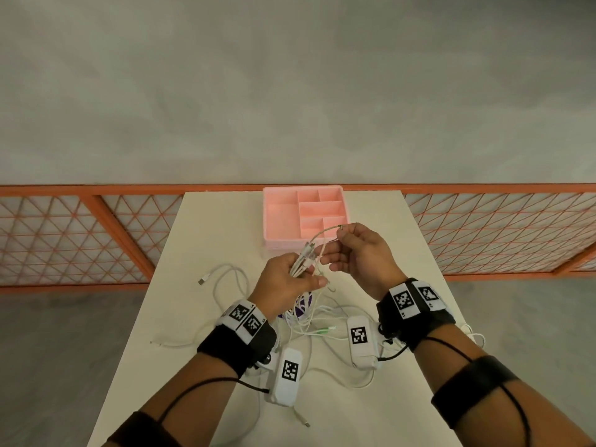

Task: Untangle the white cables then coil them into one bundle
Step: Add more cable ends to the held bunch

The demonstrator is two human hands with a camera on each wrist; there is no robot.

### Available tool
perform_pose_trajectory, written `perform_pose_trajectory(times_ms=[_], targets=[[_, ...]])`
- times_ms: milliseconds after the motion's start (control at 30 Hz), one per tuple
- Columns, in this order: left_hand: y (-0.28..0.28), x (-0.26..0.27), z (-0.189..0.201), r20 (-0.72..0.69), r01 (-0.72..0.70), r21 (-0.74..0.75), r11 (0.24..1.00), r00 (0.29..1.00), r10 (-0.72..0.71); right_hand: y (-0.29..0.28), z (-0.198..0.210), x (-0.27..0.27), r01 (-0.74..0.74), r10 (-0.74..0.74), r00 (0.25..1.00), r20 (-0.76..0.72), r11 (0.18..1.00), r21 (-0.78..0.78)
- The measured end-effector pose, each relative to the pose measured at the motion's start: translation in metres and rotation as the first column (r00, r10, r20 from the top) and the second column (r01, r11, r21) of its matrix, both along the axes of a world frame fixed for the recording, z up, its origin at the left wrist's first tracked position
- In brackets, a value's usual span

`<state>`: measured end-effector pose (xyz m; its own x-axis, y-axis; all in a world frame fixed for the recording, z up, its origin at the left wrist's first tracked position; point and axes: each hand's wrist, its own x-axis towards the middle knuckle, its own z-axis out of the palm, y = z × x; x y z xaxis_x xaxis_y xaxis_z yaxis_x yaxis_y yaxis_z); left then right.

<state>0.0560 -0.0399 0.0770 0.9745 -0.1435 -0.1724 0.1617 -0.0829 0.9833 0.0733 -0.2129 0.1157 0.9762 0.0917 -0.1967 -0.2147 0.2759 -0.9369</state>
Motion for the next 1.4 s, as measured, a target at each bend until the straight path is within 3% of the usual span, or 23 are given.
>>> perform_pose_trajectory(times_ms=[167,267,400,500,667,800,867,933,1133,1300,1400], targets=[[0.006,-0.007,-0.007,-0.009,0.030,0.042,0.999,1.000,-0.030,-0.003,0.016,0.007,0.052,-0.048,0.999,-0.023,0.971,0.234],[0.011,-0.011,-0.006,-0.030,0.020,0.017,1.000,0.999,-0.020,-0.018,0.028,0.021,0.220,-0.204,0.975,-0.084,0.884,0.413],[0.030,-0.004,-0.016,-0.017,-0.053,0.123,0.991,0.998,0.055,-0.046,0.040,0.037,0.433,-0.421,0.899,-0.123,0.808,0.399],[0.036,0.000,-0.016,-0.042,-0.100,0.113,0.989,0.994,0.105,-0.057,0.037,0.036,0.448,-0.454,0.887,-0.087,0.798,0.403],[0.034,0.001,0.005,-0.137,-0.115,-0.220,0.969,0.987,0.086,-0.050,0.015,0.023,0.304,-0.313,0.950,-0.015,0.911,0.277],[0.027,0.007,0.026,-0.112,-0.108,-0.326,0.939,0.991,0.076,-0.028,-0.013,0.001,0.063,-0.065,0.998,-0.002,0.986,-0.155],[0.023,0.009,0.035,-0.101,-0.103,-0.352,0.930,0.992,0.072,-0.013,-0.029,-0.009,-0.156,0.156,0.987,-0.030,0.916,-0.370],[0.021,0.011,0.042,-0.092,-0.093,-0.370,0.924,0.994,0.063,-0.001,-0.046,-0.016,-0.312,0.320,0.946,-0.059,0.838,-0.449],[0.027,0.007,0.050,-0.119,-0.109,-0.419,0.901,0.991,0.065,0.013,-0.062,-0.014,-0.408,0.491,0.868,-0.072,0.624,-0.666],[0.032,0.003,0.047,-0.131,-0.098,-0.427,0.899,0.990,0.045,0.013,-0.058,-0.013,-0.535,0.558,0.802,-0.214,0.509,-0.674],[0.031,0.000,0.044,-0.125,-0.075,-0.416,0.906,0.992,0.025,0.017,-0.061,-0.012,-0.527,0.609,0.769,-0.198,0.427,-0.735]])
